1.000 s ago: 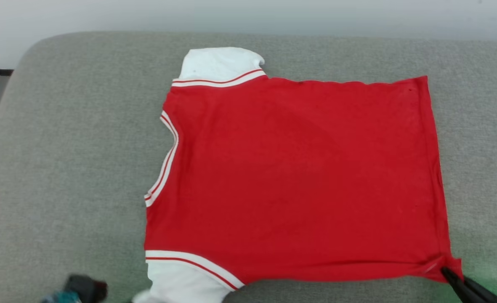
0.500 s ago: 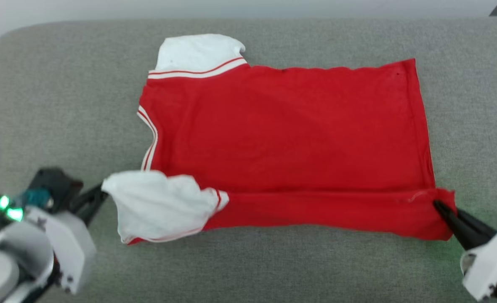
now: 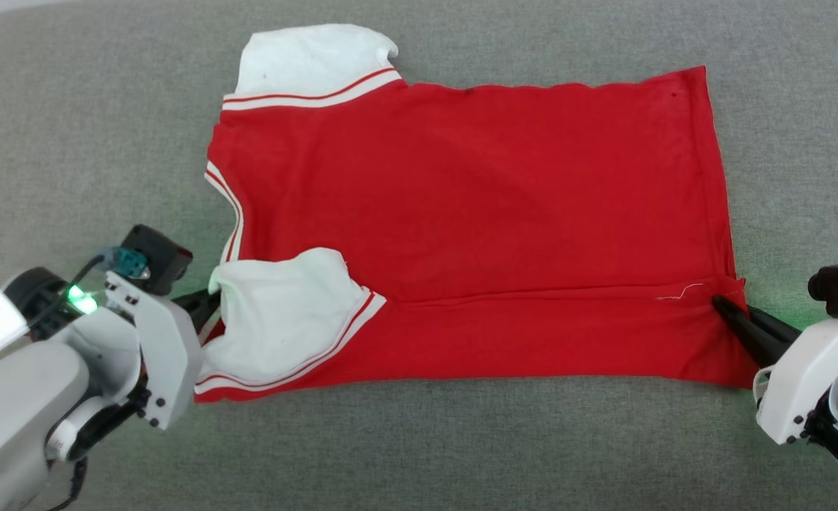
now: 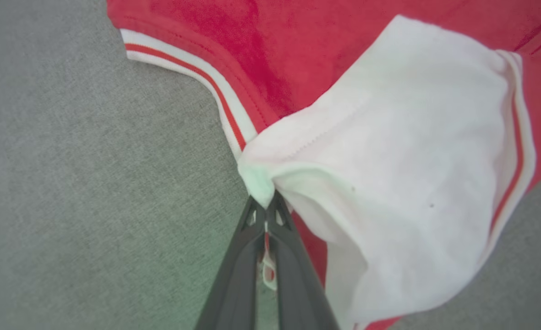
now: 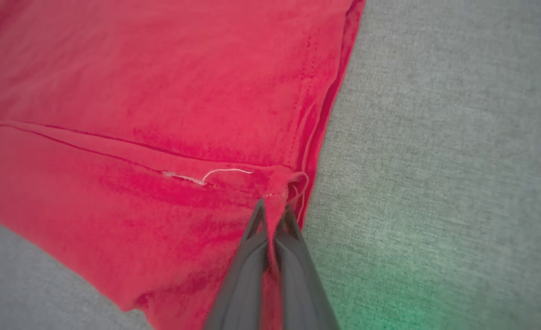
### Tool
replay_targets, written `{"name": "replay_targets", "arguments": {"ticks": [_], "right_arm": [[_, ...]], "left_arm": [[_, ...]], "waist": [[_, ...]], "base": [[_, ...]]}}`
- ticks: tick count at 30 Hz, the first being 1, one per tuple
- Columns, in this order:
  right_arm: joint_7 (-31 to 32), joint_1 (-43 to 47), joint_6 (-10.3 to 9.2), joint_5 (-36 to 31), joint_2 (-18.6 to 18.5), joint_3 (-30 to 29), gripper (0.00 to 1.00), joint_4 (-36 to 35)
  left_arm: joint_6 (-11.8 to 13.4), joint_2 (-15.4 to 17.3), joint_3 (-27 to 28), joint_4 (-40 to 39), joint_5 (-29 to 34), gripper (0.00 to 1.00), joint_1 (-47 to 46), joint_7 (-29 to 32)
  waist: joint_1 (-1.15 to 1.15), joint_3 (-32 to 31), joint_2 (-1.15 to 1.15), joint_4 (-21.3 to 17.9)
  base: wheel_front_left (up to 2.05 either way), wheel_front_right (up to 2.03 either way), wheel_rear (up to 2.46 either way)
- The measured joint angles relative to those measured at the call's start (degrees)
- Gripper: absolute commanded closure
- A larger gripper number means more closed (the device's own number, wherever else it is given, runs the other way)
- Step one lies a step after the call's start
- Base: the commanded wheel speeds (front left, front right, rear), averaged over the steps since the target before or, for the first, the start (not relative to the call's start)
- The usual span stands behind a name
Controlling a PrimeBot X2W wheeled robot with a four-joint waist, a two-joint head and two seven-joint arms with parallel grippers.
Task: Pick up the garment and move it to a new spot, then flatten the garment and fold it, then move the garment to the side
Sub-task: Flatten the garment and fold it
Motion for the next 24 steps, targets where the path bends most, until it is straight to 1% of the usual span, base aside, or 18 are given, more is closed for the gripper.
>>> {"name": "replay_targets", "arguments": {"ticks": [3, 5, 7, 8, 9, 10, 11, 12, 13, 14, 15, 16, 17, 20, 24], "right_arm": [[0.6, -1.1, 0.01, 0.0, 0.4, 0.3, 1.00, 1.1], [1.1, -1.8, 0.01, 0.0, 0.5, 0.6, 1.00, 1.5], [1.6, -2.3, 0.01, 0.1, 0.6, 0.8, 1.00, 1.9], [1.9, -2.5, 0.00, 0.1, 0.6, 0.9, 1.00, 2.1], [2.2, -2.8, 0.00, 0.1, 0.6, 0.9, 1.00, 2.3], [2.5, -3.1, 0.01, 0.1, 0.7, 1.0, 0.98, 2.5], [2.9, -3.2, 0.00, 0.2, 0.6, 1.1, 0.89, 2.7], [3.3, -3.3, 0.00, 0.3, 0.6, 1.2, 0.76, 2.8], [3.7, -3.3, 0.00, 0.3, 0.6, 1.3, 0.59, 2.8], [4.0, -3.3, 0.00, 0.4, 0.6, 1.5, 0.51, 2.7], [4.2, -3.3, 0.00, 0.5, 0.5, 1.6, 0.25, 2.7], [4.7, -3.3, 0.00, 0.5, 0.5, 1.6, 0.02, 2.7], [5.0, -3.3, 0.00, 0.5, 0.4, 1.7, 0.00, 2.8], [5.9, -3.2, 0.00, 0.6, 0.4, 1.7, 0.00, 2.7], [5.5, -2.8, 0.00, 0.5, 0.3, 1.3, 0.00, 1.7]], "left_arm": [[-1.5, -2.2, -0.2, 3.7, -1.1, 0.91, 0.0, 0.0], [-2.3, -3.3, -0.4, 5.9, -1.9, 0.80, 0.0, 0.4], [-2.5, -4.3, -0.3, 7.8, -2.8, 0.70, -0.2, 1.0], [-2.9, -4.7, -0.3, 8.6, -3.3, 0.60, -0.4, 1.2], [-2.9, -5.1, -0.1, 9.3, -3.6, 0.53, -0.5, 1.5], [-2.8, -5.5, 0.1, 9.9, -4.2, 0.36, -0.5, 1.5], [-2.6, -5.8, 0.3, 10.4, -4.5, 0.09, -0.5, 1.5], [-2.2, -6.0, 0.5, 10.9, -4.9, 0.00, -0.5, 1.6], [-2.1, -6.0, 0.6, 11.1, -5.3, 0.00, -0.5, 1.7], [-2.0, -6.1, 0.7, 11.3, -5.6, 0.00, -0.4, 1.7], [-1.8, -6.1, 0.9, 11.4, -6.0, 0.00, -0.4, 1.7], [-1.5, -6.0, 1.0, 11.4, -6.2, 0.00, -0.3, 1.7], [-1.3, -6.0, 1.1, 11.3, -6.3, 0.00, -0.2, 1.6], [-0.3, -5.9, 1.5, 10.5, -6.9, 0.00, 0.3, 1.4], [1.4, -5.2, 2.1, 8.7, -7.5, 0.00, 1.1, 0.6]], "waist": [[0.00, 0.2, 0.00, -0.1], [0.00, 0.2, 0.00, -0.1], [0.00, 0.2, 0.00, 0.0], [0.00, 0.1, 0.00, 0.1], [0.00, 0.1, 0.00, 0.1], [0.00, 0.0, 0.00, 0.2], [0.00, -0.2, 0.00, 0.2], [0.00, -0.4, 0.00, 0.2], [0.00, -0.6, 0.00, 0.3], [0.00, -0.9, 0.00, 0.4], [0.00, -1.1, 0.00, 0.4], [0.00, -1.4, 0.00, 0.5], [0.00, -1.7, 0.00, 0.6], [0.00, -2.8, 0.00, 0.9], [0.00, -4.5, 0.00, 1.3]], "base": [[0.00, 0.00, 0.00], [0.00, 0.00, 0.00], [0.00, 0.00, 0.00], [0.00, 0.00, 0.00], [0.00, 0.00, 0.00], [0.00, 0.00, 0.00], [0.00, 0.00, 0.00], [0.00, 0.00, 0.00], [0.00, 0.00, 0.00], [0.00, 0.00, 0.00], [0.00, 0.00, 0.00], [0.00, 0.00, 0.00], [0.00, 0.00, 0.00], [0.00, 0.00, 0.00], [0.00, 0.00, 0.00]]}}
